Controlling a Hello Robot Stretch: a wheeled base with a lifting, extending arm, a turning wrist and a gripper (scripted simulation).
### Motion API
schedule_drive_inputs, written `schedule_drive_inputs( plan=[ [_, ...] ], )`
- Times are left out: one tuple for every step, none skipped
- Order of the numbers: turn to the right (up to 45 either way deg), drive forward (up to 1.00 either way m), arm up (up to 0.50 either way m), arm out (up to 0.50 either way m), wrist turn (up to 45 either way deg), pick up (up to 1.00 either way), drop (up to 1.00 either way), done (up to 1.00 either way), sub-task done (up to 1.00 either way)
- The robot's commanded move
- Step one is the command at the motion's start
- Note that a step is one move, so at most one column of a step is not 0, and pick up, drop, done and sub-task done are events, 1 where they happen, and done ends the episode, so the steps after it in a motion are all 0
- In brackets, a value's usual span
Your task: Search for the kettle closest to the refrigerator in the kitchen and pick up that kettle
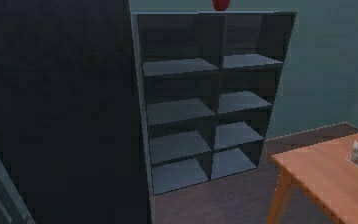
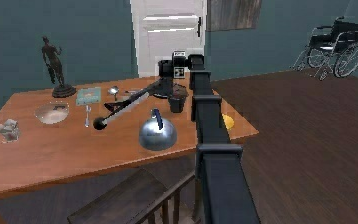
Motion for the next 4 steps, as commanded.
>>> schedule_drive_inputs(
  plan=[
    [0.0,0.00,0.00,0.00,45.0,0.00,0.00,0.00,0.00],
    [0.0,0.00,0.00,0.00,18.0,0.00,0.00,0.00,0.00],
    [0.0,0.00,-0.30,0.00,0.0,0.00,0.00,0.00,0.00],
    [0.0,0.00,0.00,0.00,0.0,1.00,0.00,0.00,0.00]
  ],
)
